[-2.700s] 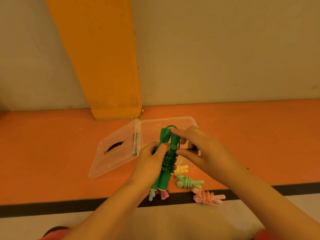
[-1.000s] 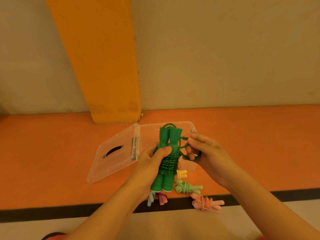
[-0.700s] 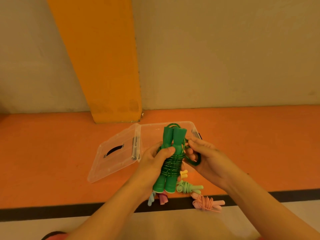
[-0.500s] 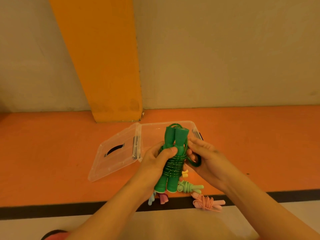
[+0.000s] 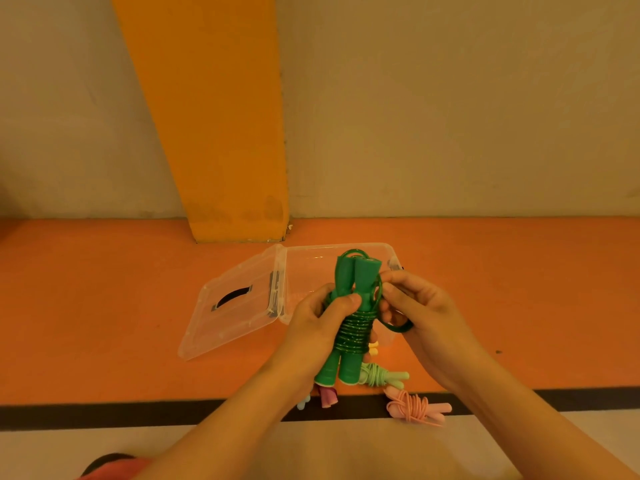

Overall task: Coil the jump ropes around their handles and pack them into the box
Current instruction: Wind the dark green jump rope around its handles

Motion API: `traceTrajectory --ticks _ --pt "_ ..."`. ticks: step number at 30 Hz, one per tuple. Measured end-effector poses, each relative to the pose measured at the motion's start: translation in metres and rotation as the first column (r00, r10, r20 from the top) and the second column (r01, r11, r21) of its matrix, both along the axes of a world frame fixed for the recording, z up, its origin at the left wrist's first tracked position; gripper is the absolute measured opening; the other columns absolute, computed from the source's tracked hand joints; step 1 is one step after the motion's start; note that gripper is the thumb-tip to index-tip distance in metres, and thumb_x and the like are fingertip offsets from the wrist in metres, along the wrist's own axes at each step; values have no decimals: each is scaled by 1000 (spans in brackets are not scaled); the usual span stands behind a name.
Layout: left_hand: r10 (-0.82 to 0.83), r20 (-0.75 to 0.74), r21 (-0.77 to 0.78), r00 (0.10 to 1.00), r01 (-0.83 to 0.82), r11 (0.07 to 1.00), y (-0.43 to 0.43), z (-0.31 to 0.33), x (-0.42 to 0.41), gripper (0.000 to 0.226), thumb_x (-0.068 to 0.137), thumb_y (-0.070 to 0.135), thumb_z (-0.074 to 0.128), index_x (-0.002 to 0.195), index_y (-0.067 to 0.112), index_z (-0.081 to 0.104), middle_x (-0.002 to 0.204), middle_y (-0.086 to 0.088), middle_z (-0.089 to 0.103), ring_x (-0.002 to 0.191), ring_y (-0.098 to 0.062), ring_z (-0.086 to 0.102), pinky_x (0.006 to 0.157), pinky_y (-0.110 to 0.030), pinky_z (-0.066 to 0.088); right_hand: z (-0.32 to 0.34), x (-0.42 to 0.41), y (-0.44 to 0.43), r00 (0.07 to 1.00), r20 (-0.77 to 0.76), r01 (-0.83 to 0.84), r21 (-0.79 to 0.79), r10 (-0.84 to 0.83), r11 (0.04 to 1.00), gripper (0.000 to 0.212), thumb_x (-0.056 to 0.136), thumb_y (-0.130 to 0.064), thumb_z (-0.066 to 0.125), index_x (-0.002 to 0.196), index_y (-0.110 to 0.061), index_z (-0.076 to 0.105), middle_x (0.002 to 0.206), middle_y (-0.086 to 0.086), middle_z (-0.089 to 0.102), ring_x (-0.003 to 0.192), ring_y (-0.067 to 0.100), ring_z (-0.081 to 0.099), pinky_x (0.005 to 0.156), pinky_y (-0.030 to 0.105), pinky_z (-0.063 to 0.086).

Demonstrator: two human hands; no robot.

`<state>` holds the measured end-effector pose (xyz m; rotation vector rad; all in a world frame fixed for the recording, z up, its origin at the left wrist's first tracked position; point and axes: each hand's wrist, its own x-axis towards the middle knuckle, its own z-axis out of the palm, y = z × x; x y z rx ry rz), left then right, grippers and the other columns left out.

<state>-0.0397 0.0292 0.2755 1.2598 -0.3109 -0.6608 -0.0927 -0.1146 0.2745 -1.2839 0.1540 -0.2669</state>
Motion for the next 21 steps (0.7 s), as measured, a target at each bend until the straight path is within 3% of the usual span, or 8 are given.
traceTrajectory --ticks 4,9,13,15,17,19,21 --pt "-11 -6 13 1000 11 1000 0 2 -1 12 95 16 51 97 7 58 65 -14 64 47 -21 60 45 -28 50 1 0 1 999 -34 6 -149 -12 989 16 94 -7 49 93 -8 65 64 -2 53 58 5 46 56 15 41" --pt "25 65 56 998 -28 998 -5 0 1 12 96 14 51 100 5 58 63 -8 65 50 -17 62 45 -27 51 1 -2 4 999 -40 9 -246 -20 969 22 99 -5 40 85 -11 55 62 -7 50 56 3 42 56 16 37" --pt "53 109 105 993 -65 992 -8 -1 4 18 95 14 54 105 0 57 68 -10 64 54 -17 63 46 -28 52 2 0 10 999 -30 21 -165 -26 986 5 88 -14 53 90 -15 49 60 -9 52 56 4 44 56 15 39" --pt "57 82 95 995 -64 993 -7 0 4 19 95 15 54 104 -1 56 68 -11 63 54 -19 63 46 -29 52 2 -2 10 999 16 34 -225 -31 974 20 86 -16 56 102 -23 45 66 -7 56 60 3 50 61 17 44" --pt "45 46 73 998 -48 996 -7 3 5 17 95 16 53 102 1 57 68 -10 64 55 -20 63 47 -31 53 3 -4 5 992 124 78 -483 -20 872 33 91 -14 58 114 -35 45 87 -9 59 77 2 56 75 20 50" --pt "35 41 76 999 -38 996 -5 4 6 17 95 16 53 103 1 58 69 -9 64 56 -20 64 48 -31 54 3 -5 1 974 225 140 -711 34 689 33 89 -27 57 116 -45 51 104 -18 53 97 6 55 84 18 47" --pt "28 60 90 998 -33 995 -4 4 7 16 95 14 53 103 2 58 70 -9 65 56 -21 64 49 -31 54 1 -2 -1 970 241 170 -754 27 634 26 85 -36 53 107 -46 61 110 -20 47 105 8 53 86 17 45"
